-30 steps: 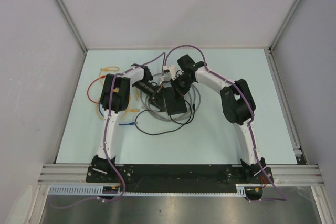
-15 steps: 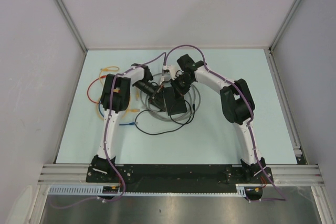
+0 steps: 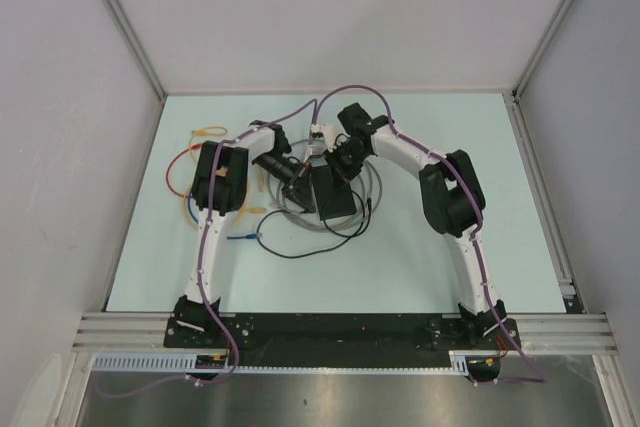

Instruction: Pull the plug from the switch port

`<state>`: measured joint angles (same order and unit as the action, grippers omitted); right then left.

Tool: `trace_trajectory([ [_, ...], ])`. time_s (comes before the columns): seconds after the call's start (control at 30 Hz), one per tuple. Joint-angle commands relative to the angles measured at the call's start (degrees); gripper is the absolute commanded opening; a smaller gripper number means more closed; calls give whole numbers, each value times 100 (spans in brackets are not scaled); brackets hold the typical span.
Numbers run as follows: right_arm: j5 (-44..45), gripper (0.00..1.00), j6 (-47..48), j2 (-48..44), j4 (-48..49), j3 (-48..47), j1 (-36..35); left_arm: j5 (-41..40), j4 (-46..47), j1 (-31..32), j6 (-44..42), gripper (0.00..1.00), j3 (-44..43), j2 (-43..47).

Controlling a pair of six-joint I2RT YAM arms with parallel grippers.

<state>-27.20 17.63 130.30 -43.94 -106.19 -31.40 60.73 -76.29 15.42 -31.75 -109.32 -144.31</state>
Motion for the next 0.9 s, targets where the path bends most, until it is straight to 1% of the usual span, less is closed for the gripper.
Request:
trace_trajectory([
  [0.0,1076,3,206,874,-774,538,11,-449,54,-4,-359,0,-537,-149],
  [0.1,1103,3,215,857,-765,556,-7,-316,-26,-13,-244,0,-898,-264],
  [0.2,1147,3,241,830,-782,582,-16,-509,96,-4,-191,0,-785,-229],
  [0.33,1173,3,268,778,-756,644,-16,-1018,44,-21,-612,0,-311,25],
  [0.37,1182,3,268,778,-756,652,-16,-1132,27,-30,-709,0,-40,182],
  [0.4,1182,3,268,778,-756,661,-16,-1421,-17,-30,-814,0,93,280],
  [0.47,1173,3,268,778,-747,661,-24,-1738,-78,-39,-1131,0,418,560],
  [0.5,1165,3,268,778,-747,661,-33,-2010,-166,-39,-1228,0,481,649],
  [0.53,1164,3,268,786,-739,652,-33,-2047,-219,-74,-1377,0,516,728],
  [0.6,1147,3,268,813,-738,652,-24,-2004,-307,-127,-1413,0,438,1017],
  [0.63,1147,3,259,813,-738,644,-24,-1751,-368,-179,-1448,0,359,1115],
  [0.67,1138,3,259,821,-730,644,-24,-1627,-465,-197,-1457,0,54,1185],
  [0.7,1138,3,259,822,-730,644,-16,-1521,-770,-215,-1483,0,-175,1273],
  [0.73,1138,3,259,822,-730,644,-16,-1459,-773,-224,-1301,0,-369,1361],
  [0.77,1138,3,259,822,-730,652,-24,-1441,-773,-224,-1264,0,-588,1475],
  [0.87,1129,3,259,839,-721,635,-7,-1589,-773,-250,-1308,0,-687,2098],
])
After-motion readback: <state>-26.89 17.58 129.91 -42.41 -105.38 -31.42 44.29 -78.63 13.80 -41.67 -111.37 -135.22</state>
